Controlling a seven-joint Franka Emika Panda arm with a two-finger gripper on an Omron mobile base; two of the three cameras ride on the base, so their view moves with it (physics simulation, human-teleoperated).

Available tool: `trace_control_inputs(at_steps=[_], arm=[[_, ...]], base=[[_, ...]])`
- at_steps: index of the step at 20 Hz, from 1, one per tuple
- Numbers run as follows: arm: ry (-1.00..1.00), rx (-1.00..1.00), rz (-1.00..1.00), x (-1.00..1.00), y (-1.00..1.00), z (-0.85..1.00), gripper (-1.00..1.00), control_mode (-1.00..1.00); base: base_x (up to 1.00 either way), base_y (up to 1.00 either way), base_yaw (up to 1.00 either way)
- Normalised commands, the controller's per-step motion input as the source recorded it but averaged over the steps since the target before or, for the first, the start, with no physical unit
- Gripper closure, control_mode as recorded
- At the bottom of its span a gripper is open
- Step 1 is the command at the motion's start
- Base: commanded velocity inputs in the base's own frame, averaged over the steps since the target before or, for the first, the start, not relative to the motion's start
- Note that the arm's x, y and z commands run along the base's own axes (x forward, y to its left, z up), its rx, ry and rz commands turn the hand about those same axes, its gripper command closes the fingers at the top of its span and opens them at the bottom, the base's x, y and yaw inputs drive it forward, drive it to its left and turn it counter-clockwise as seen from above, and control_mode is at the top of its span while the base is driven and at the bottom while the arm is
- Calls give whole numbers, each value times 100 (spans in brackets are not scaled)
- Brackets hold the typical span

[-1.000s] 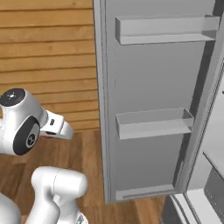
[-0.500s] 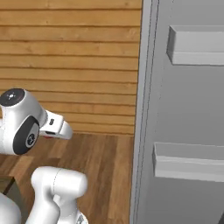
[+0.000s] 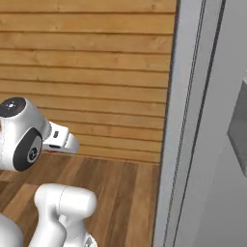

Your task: Take the strawberry from the fridge and place it on top of the pancake, located on the dining counter.

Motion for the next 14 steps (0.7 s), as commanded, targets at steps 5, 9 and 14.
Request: trace_control_inputs(at_steps=[5, 9, 14], arm=[[0, 0, 0, 0, 0, 0, 100, 100], [0, 0, 0, 0, 0, 0, 100, 100], [0, 0, 0, 0, 0, 0, 100, 100]], base=[[100, 5, -6], [100, 40, 1], [96, 62, 47]])
